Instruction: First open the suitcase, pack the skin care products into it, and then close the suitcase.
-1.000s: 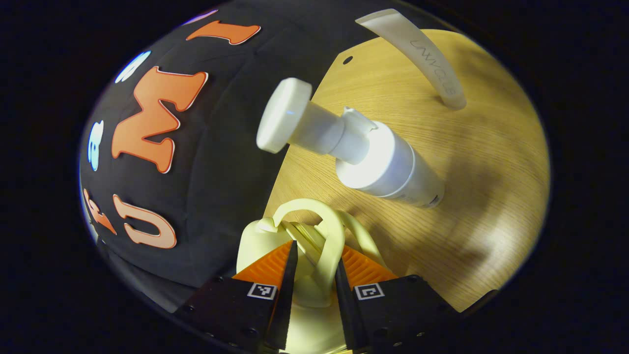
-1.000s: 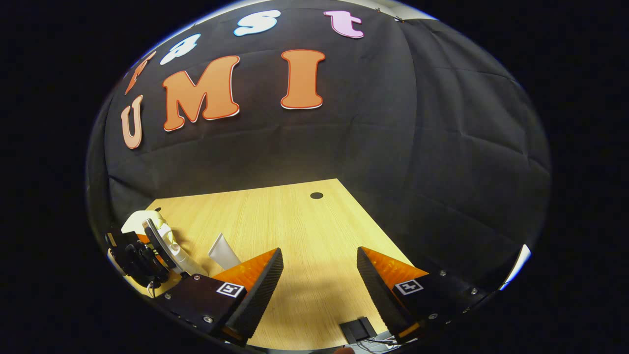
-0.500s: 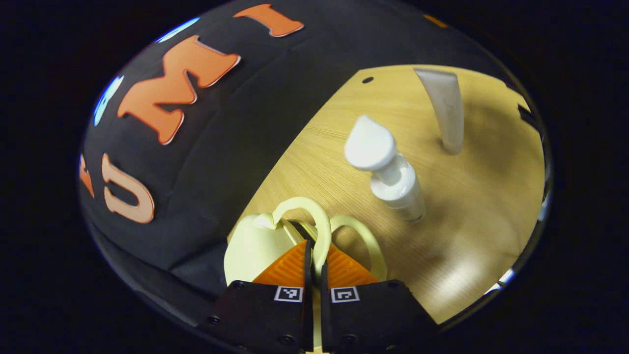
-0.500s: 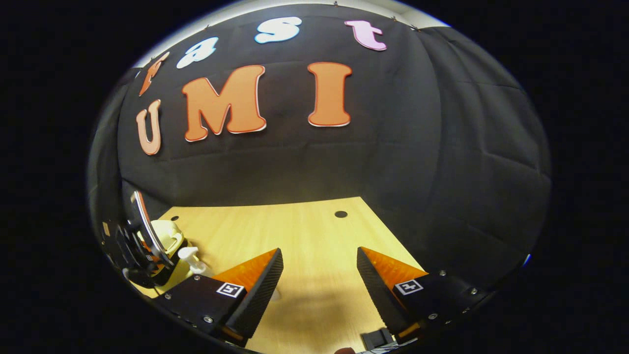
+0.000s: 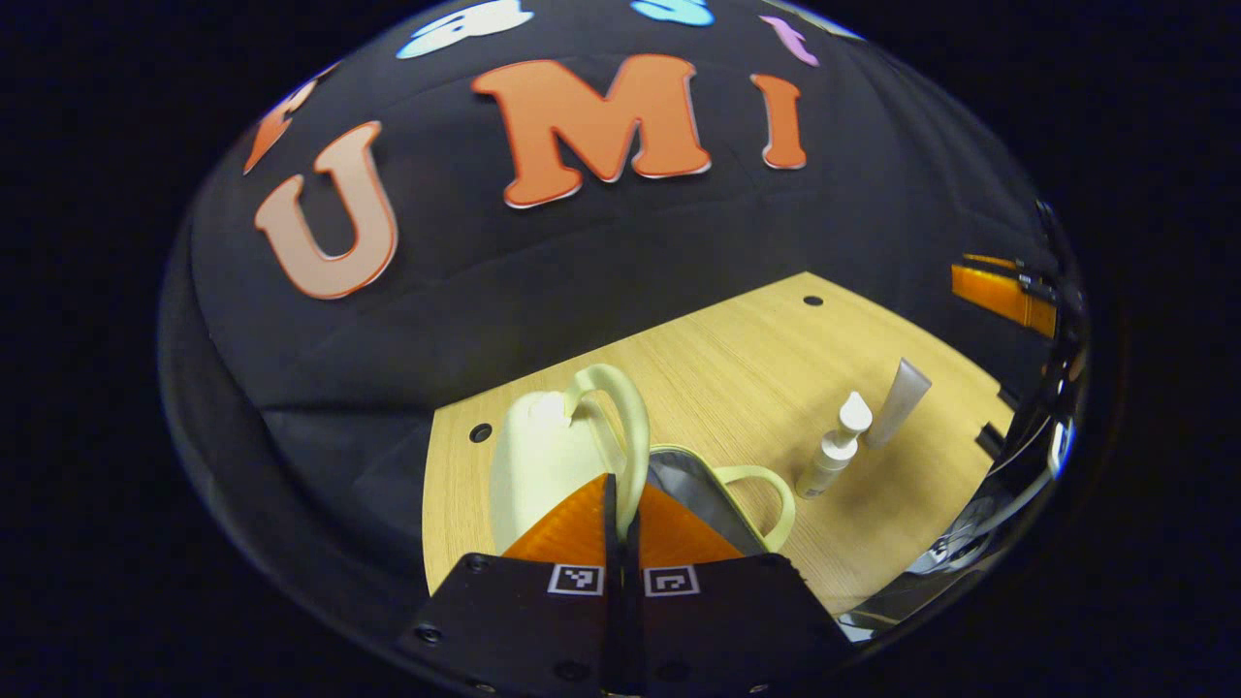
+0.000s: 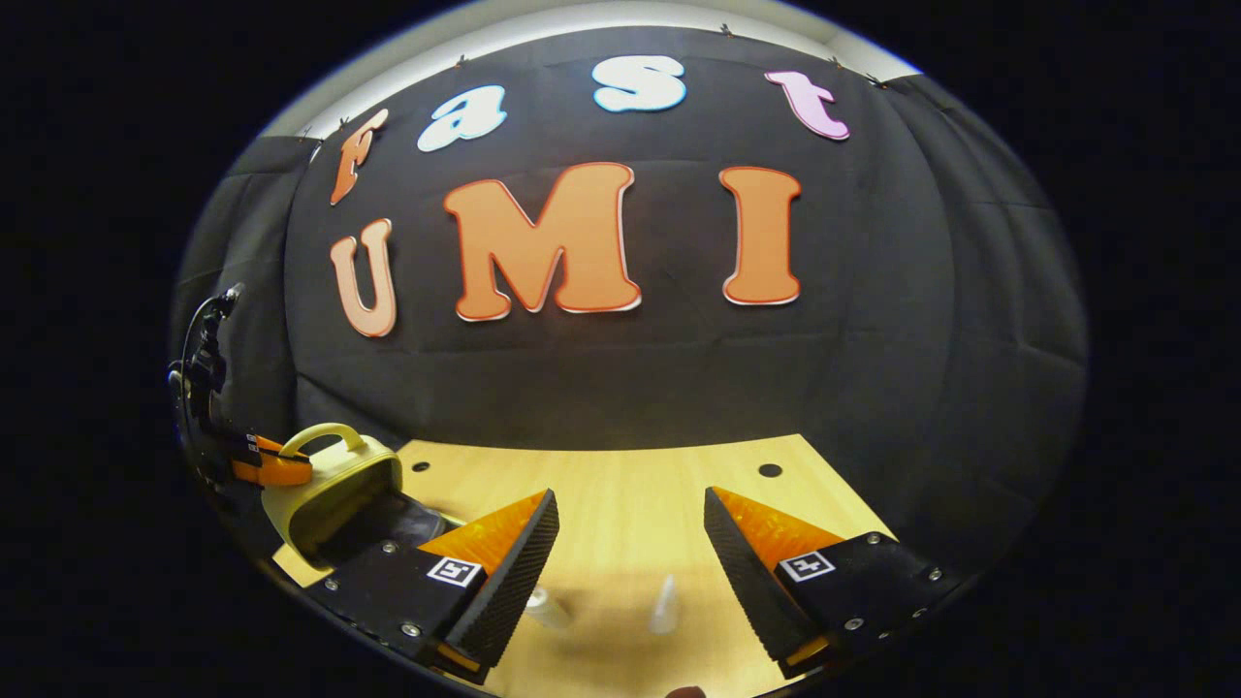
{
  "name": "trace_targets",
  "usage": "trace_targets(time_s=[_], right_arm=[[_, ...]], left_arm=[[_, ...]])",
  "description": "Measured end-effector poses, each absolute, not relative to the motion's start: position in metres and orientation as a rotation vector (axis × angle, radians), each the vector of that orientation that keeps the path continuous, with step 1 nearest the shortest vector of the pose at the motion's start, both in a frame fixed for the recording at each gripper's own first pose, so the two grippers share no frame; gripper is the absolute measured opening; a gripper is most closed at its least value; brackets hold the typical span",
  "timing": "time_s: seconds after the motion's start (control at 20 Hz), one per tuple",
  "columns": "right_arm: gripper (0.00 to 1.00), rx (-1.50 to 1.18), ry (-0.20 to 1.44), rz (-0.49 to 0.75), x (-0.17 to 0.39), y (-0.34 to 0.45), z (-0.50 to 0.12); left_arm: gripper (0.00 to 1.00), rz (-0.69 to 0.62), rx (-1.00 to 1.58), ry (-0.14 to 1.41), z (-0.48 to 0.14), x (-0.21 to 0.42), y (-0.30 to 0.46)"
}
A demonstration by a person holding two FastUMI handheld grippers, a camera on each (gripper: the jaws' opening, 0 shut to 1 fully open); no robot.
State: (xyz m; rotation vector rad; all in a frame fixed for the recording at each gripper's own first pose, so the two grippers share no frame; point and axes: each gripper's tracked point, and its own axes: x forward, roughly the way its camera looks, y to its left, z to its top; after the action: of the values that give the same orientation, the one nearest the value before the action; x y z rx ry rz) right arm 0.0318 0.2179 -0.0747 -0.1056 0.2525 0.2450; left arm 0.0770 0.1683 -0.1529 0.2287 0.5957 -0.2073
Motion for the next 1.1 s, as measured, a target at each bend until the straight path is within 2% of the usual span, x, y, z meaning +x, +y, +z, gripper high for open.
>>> trace_targets(time_s=[0.2, 0.35, 0.4, 0.45, 0.5, 0.65, 0.7, 0.9, 0.95, 1.0, 1.05, 1.1], right_arm=[[0.95, -0.087, 0.224, 0.250, 0.020, 0.281, -0.058], [0.96, -0.037, 0.234, 0.270, 0.010, 0.327, -0.058], [1.00, -0.036, 0.239, 0.266, 0.007, 0.337, -0.059], [0.95, -0.043, 0.240, 0.257, 0.004, 0.345, -0.060], [0.95, -0.053, 0.237, 0.245, 0.002, 0.351, -0.060], [0.96, -0.066, 0.225, 0.244, -0.007, 0.376, -0.060], [1.00, -0.071, 0.228, 0.244, -0.011, 0.382, -0.062], [1.00, -0.099, 0.239, 0.235, -0.019, 0.395, -0.072], [0.95, -0.103, 0.244, 0.229, -0.020, 0.395, -0.074], [1.00, -0.104, 0.250, 0.222, -0.022, 0.394, -0.077], [1.00, -0.106, 0.254, 0.215, -0.023, 0.393, -0.079], [0.95, -0.107, 0.260, 0.206, -0.024, 0.389, -0.082]], left_arm=[[0.01, -0.212, 0.042, 0.585, -0.132, 0.058, 0.262], [0.01, -0.179, -0.079, 0.590, -0.142, 0.051, 0.333], [0.01, -0.179, -0.120, 0.590, -0.147, 0.048, 0.351], [0.00, -0.181, -0.155, 0.595, -0.154, 0.045, 0.369], [0.01, -0.183, -0.188, 0.599, -0.162, 0.043, 0.386], [0.01, -0.156, -0.280, 0.636, -0.198, 0.033, 0.437], [0.01, -0.143, -0.309, 0.649, -0.214, 0.035, 0.450], [0.01, -0.117, -0.414, 0.691, -0.274, 0.030, 0.486], [0.01, -0.113, -0.445, 0.718, -0.294, 0.027, 0.491], [0.01, -0.103, -0.473, 0.739, -0.311, 0.027, 0.498], [0.01, -0.098, -0.497, 0.757, -0.327, 0.026, 0.503], [0.01, -0.091, -0.517, 0.776, -0.342, 0.028, 0.507]])
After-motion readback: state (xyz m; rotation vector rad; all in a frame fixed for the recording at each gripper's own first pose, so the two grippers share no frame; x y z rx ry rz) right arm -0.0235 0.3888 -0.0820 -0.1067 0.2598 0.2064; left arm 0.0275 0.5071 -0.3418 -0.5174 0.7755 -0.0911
